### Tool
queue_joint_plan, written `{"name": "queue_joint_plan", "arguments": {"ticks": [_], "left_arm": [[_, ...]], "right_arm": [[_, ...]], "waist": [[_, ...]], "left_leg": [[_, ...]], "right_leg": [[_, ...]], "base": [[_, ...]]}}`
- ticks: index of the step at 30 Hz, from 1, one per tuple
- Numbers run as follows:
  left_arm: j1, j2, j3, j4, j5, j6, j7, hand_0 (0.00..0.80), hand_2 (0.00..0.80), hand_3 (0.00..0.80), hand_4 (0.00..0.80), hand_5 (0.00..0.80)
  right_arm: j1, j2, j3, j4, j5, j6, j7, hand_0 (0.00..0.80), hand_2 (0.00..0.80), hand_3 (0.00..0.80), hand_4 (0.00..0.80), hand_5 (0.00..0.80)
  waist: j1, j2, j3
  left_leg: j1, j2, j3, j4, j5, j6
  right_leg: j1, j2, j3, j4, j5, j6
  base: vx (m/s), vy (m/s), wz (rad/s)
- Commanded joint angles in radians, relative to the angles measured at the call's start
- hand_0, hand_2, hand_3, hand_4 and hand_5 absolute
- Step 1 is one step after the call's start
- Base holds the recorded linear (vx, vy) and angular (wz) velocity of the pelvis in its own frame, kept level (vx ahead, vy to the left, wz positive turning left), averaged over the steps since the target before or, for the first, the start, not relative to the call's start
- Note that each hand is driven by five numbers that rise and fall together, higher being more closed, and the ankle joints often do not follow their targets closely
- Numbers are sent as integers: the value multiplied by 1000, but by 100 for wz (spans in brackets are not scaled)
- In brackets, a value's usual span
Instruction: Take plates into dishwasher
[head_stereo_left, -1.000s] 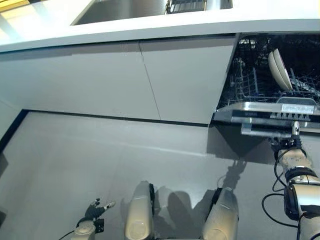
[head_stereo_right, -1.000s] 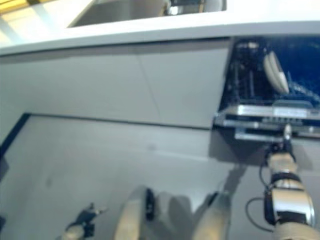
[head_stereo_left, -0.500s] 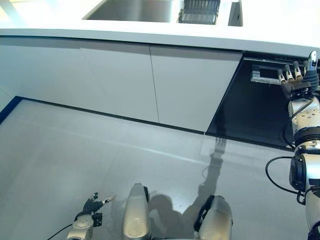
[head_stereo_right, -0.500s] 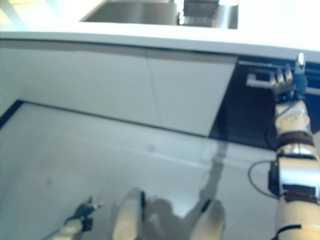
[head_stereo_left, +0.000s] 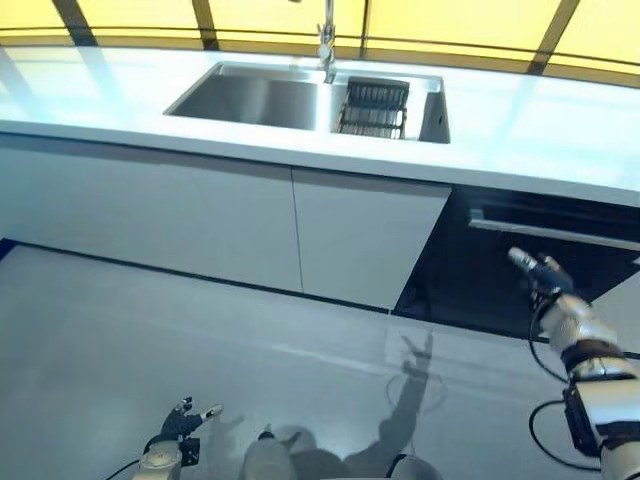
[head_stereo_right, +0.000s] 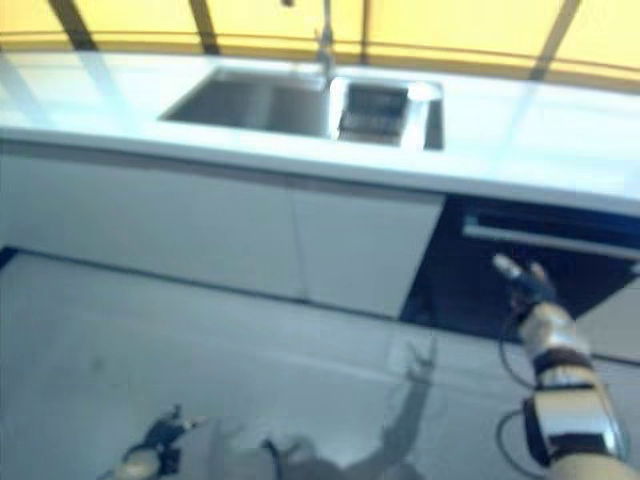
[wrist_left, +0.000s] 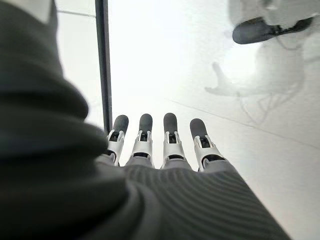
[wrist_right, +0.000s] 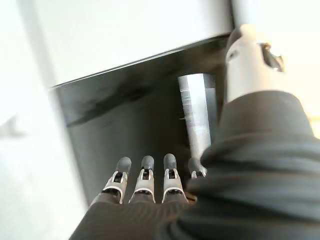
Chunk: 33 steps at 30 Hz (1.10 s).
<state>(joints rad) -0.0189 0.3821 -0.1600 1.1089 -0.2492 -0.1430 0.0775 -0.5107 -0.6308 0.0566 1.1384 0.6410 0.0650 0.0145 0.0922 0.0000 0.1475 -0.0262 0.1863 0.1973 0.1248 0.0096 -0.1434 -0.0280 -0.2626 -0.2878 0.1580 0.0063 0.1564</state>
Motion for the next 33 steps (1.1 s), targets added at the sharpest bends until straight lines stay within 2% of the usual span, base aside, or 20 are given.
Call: {"name": "queue_joint_plan", "arguments": {"ticks": [1,3,5,6,9,13,15,21,24,33], "left_arm": [[-20,48,22,30,48,-37,-15,0,0,0,0,0],[-20,39,25,48,64,-23,-23,0,0,0,0,0],[-28,31,6,85,121,54,-26,0,0,0,0,0],[-31,23,-5,126,160,68,-53,0,0,0,0,0],[-34,3,-34,168,224,91,-46,0,0,0,0,0],[-37,-51,-48,205,256,169,-61,0,0,0,0,0],[-37,-82,-68,220,302,230,-29,0,0,0,0,0],[-46,-161,-144,217,384,224,-34,0,0,0,0,0],[-46,-161,-161,192,331,232,-25,0,0,0,0,0],[-35,-151,-175,149,262,210,-49,0,0,0,0,0]], "right_arm": [[10,22,25,-40,-118,-43,5,0,0,0,0,0],[122,60,34,-63,-196,-55,35,0,0,0,0,0],[200,103,47,-60,-220,-62,65,0,0,0,0,0],[226,134,63,-43,-257,-74,71,0,0,0,0,0],[264,179,96,-31,-283,-36,80,0,0,0,0,0],[379,323,116,40,-302,-26,24,0,0,0,0,0],[404,364,129,77,-394,-20,4,0,0,0,0,0],[429,433,185,121,-493,68,-38,0,0,0,0,0],[429,436,220,126,-554,88,-55,0,0,0,0,0],[441,429,219,124,-546,103,-87,0,0,0,0,0]], "waist": [[-15,-4,-19],[-26,-8,-41],[-36,-12,-61],[-42,-15,-70],[-53,-20,-84],[-75,-21,-99],[-79,-22,-102],[-79,-22,-104],[-82,-19,-101],[-83,-7,-86]], "left_leg": [[39,6,10,-127,78,13],[60,4,25,-184,93,9],[66,3,32,-205,95,5],[69,4,36,-212,95,5],[72,6,45,-212,89,3],[96,5,52,-212,73,15],[104,4,51,-212,66,19],[125,-2,45,-212,52,28],[132,-5,42,-212,46,30],[140,-10,36,-212,44,34]], "right_leg": [[68,-1,-15,-125,60,8],[87,4,-28,-177,79,17],[99,12,-40,-210,90,21],[104,16,-42,-225,96,22],[105,19,-43,-240,100,22],[121,25,-37,-226,80,15],[128,25,-35,-226,77,15],[151,22,-41,-228,74,20],[155,22,-35,-229,71,21],[159,20,-34,-225,71,27]], "base": [[46,47,-11],[38,51,-3],[19,55,2],[13,43,2],[21,51,-2],[72,51,-5],[51,21,0],[49,11,-1],[25,15,-5],[0,0,0]]}}
